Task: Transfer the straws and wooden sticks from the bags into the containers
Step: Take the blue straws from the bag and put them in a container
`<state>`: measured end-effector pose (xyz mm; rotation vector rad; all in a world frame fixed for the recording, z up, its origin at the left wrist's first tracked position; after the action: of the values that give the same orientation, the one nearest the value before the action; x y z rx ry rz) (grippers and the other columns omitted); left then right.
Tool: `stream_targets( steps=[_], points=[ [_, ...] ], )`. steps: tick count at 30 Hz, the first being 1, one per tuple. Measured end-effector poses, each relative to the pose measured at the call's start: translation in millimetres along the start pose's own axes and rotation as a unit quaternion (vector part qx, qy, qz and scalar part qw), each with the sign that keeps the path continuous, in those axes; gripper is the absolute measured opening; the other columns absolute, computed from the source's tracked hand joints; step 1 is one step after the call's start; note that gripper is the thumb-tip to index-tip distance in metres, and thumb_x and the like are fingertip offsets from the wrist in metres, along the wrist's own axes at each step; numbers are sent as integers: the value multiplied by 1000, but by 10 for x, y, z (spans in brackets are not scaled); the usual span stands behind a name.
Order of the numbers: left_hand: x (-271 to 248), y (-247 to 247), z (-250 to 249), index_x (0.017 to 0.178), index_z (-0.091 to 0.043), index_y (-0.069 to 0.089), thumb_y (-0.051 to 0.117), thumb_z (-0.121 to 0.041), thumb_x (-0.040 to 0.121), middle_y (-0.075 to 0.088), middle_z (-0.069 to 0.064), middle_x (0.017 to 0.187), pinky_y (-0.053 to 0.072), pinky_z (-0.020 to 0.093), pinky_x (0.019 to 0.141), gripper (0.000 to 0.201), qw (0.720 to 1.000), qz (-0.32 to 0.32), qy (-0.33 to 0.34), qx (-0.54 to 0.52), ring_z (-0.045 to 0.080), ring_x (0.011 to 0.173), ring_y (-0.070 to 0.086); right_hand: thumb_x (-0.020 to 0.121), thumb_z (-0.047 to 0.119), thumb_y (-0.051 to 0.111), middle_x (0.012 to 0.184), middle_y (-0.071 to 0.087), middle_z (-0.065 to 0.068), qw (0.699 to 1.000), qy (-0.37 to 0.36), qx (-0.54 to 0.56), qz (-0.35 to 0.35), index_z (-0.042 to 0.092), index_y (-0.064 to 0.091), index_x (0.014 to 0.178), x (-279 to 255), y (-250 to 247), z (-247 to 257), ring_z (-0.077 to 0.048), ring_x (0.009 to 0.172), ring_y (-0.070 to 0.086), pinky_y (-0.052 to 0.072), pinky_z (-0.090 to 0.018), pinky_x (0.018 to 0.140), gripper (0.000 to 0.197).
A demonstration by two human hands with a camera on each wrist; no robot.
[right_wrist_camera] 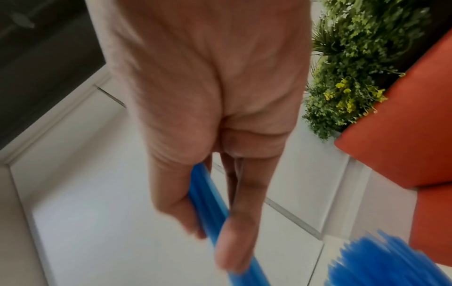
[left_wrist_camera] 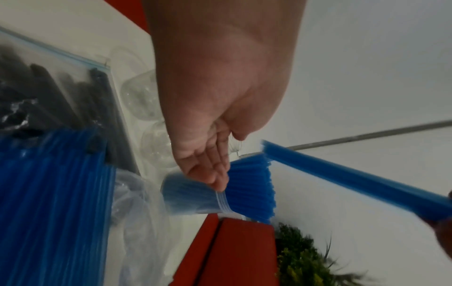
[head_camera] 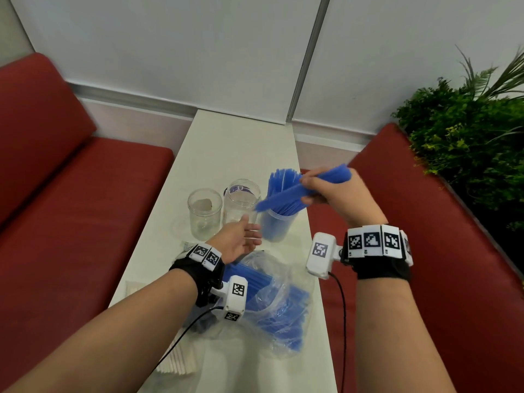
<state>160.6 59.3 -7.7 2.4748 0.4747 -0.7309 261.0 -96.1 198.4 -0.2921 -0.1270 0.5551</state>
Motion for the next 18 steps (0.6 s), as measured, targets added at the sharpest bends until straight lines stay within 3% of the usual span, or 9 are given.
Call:
stream_targets(
  steps=[1, 3, 6, 8, 11, 14, 16, 18],
  points=[
    [12, -6, -6, 112, 1, 58, 34, -36, 106, 63, 15, 92, 48, 29, 66, 45, 998, -4, 5, 58, 22, 75, 60, 84, 17, 73, 81, 78, -12, 999, -20, -13, -40, 21, 80, 84, 58, -114, 41, -26, 69, 75, 63, -38, 75, 8],
    [52, -11, -7, 115, 4, 59, 41, -25, 104, 63, 16, 97, 50, 26, 63, 36, 984, -11, 22, 175, 21, 74, 61, 83, 20, 72, 76, 77, -6, 991, -50, -52, -111, 29, 80, 80, 149, -277, 92, -25, 69, 76, 63, -44, 77, 12],
    [161, 44, 29, 104, 6, 67, 53, -13, 97, 67, 15, 91, 50, 23, 60, 25, 939, 7, 58, 338, 16, 69, 60, 84, 18, 70, 70, 76, 2, 983, -55, -88, -154, 32, 76, 73, 247, -285, 36, -16, 65, 76, 64, -47, 77, 19],
    [229, 80, 59, 100, 2, 72, 59, -15, 94, 71, 13, 91, 52, 30, 72, 22, 892, 19, 87, 443, 15, 73, 60, 85, 17, 69, 68, 75, 4, 982, -38, -97, -157, 31, 75, 72, 279, -218, -64, -12, 65, 75, 63, -48, 79, 20],
    [255, 153, 117, 99, -2, 74, 60, -18, 92, 71, 5, 92, 48, 25, 74, 22, 811, 43, 118, 572, 15, 80, 62, 86, 15, 68, 65, 74, -1, 984, -12, -105, -143, 29, 75, 73, 308, -117, -223, -19, 69, 75, 61, -48, 83, 20],
    [282, 225, 230, 98, -1, 73, 57, -14, 91, 72, 10, 100, 48, 26, 83, 22, 739, 76, 135, 655, 23, 94, 66, 85, 15, 67, 66, 74, -3, 986, -4, -97, -137, 25, 77, 78, 350, -92, -318, -18, 68, 75, 61, -49, 83, 15],
    [295, 249, 312, 100, -4, 73, 56, -11, 90, 71, 8, 103, 46, 25, 84, 21, 701, 89, 141, 694, 23, 97, 64, 82, 17, 68, 66, 75, -1, 986, -2, -84, -144, 26, 78, 79, 377, -135, -354, -16, 67, 75, 61, -50, 83, 14],
    [334, 241, 375, 101, -6, 72, 56, -13, 90, 71, 7, 104, 47, 27, 86, 20, 680, 91, 140, 714, 22, 96, 64, 79, 20, 70, 69, 76, 0, 985, -8, -58, -161, 30, 79, 77, 407, -231, -382, -18, 67, 76, 62, -51, 82, 14]
  ],
)
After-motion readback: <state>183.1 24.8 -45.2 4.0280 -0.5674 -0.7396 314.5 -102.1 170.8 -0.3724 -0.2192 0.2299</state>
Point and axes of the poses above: each hand's wrist, its own x-axis towards the middle knuckle, its own y-axis out of the palm, z = x × y, the point moved 8 cm from there along x, towards the middle knuckle
